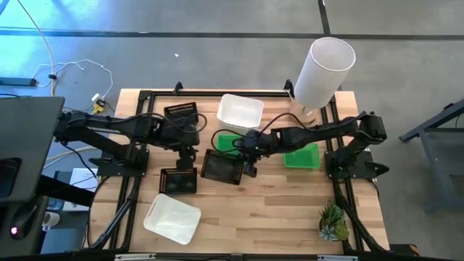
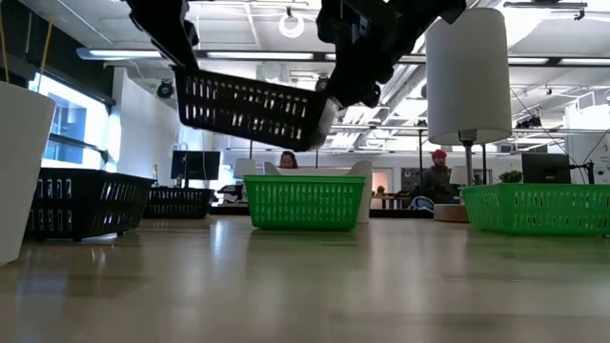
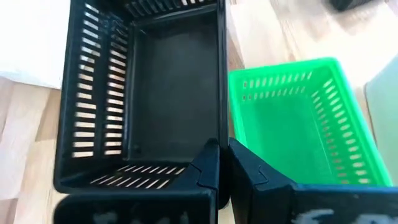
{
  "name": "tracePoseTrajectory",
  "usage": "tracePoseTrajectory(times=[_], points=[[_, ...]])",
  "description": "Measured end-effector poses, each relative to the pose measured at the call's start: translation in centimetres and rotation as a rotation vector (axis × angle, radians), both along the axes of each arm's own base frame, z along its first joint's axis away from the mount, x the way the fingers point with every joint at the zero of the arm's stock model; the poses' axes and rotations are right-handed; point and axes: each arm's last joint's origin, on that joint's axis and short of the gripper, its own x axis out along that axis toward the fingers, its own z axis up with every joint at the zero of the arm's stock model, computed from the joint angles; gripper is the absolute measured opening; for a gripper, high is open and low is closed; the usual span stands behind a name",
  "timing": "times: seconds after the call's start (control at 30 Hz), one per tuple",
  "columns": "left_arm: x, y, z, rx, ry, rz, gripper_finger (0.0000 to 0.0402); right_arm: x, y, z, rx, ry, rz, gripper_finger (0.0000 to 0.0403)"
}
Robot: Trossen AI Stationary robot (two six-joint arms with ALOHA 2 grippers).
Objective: Stack baskets by color
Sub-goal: Stack the right black bin on the left black bin
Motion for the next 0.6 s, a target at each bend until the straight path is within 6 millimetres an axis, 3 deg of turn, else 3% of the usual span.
tracePoseTrajectory(times=[0.33, 0.6], points=[[2.3, -0.4, -0.8, -0.049, -0.056, -0.086, 0.0106, 0.0, 0.3, -0.7, 0.036, 0.048, -0.001, 0.0000], [2.8, -0.5, -0.9, -0.041, -0.076, -0.097, 0.0106, 0.3, 0.5, -0.8, 0.070, 0.028, 0.028, 0.0000]])
